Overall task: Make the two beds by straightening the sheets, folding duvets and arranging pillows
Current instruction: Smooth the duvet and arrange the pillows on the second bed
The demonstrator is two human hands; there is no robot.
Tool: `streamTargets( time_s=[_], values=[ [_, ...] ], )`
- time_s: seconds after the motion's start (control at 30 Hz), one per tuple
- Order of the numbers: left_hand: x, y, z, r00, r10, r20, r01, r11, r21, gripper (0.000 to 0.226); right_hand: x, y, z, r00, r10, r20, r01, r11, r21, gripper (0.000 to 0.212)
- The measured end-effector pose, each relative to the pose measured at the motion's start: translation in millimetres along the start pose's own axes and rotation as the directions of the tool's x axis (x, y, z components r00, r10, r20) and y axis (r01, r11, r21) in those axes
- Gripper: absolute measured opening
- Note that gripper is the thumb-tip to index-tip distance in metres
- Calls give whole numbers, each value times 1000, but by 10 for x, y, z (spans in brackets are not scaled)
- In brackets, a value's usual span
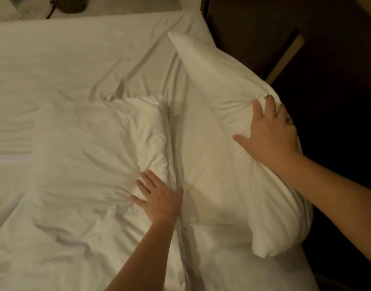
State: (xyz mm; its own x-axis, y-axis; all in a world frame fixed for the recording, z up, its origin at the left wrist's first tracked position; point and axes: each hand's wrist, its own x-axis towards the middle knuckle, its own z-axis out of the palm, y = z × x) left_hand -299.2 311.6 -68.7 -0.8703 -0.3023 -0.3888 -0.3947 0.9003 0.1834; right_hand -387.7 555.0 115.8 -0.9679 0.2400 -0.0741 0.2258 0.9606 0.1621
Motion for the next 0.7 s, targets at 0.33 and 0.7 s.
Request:
streamTargets(
  time_s=[0.33,0.7],
  values=[
    [281,191,192,994,34,-103,-22,993,112,133,150,-120,40,896,-440,-53,400,855,-330,88],
    [437,53,239,985,28,-168,-17,998,69,93,439,166,-63,607,-741,288,741,397,-542,64]
  ],
)
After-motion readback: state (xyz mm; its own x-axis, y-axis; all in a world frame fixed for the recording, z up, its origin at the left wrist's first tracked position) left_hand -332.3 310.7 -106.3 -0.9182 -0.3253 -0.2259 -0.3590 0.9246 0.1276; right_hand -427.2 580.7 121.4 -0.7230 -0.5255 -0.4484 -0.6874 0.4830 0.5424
